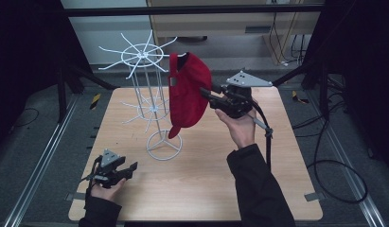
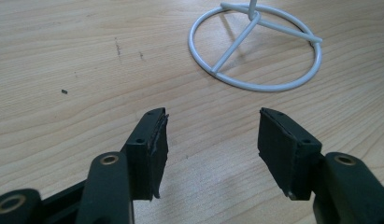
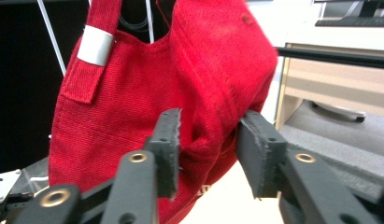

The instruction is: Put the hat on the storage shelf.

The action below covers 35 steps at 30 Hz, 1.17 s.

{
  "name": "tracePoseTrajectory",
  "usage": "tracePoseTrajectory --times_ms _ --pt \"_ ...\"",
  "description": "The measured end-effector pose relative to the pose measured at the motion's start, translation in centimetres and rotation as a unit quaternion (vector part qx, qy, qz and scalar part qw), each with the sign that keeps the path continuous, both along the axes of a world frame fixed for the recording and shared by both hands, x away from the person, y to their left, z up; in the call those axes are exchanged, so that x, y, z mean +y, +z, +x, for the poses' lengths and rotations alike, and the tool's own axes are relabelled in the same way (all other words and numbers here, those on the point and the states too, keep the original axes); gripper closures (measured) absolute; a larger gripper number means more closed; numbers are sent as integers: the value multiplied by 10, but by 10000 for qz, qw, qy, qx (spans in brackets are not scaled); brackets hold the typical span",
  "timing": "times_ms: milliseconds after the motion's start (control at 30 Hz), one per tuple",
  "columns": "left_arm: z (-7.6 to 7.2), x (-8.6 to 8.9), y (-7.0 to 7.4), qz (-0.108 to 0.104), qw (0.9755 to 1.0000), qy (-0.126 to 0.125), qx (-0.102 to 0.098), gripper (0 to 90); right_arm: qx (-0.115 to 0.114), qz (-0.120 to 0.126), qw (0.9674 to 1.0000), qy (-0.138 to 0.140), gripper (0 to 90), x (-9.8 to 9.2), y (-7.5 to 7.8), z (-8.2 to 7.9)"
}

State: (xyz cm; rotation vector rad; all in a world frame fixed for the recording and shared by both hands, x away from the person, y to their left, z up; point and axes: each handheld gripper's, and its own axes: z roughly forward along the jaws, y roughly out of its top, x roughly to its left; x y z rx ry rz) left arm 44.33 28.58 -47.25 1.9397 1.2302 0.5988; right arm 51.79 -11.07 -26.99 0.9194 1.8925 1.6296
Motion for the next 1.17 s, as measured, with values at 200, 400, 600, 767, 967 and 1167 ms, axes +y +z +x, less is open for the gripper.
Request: tracePoseTrajectory --times_ms 200,400,600,767,967,1167 --pt "0 1 0 -11 10000 3 -29 419 -127 52 9998 -163 412 -19 -2 -13" --pt "0 0 1 -14 10000 1 -69 417 -39 104 9996 -246 286 -43 -24 -31" --pt "0 0 1 -52 9999 -29 -96 412 307 -171 9985 -430 208 -67 -70 -44" --pt "0 0 0 -87 9998 -94 -150 405 599 -413 9950 -685 159 -85 -114 -52" --pt "2 1 -1 -68 9997 -108 -213 412 875 -599 9892 -1008 129 -107 -152 -59" --pt "4 0 -3 23 9997 -126 -194 390 1237 -749 9813 -1269 126 -128 -186 -68"
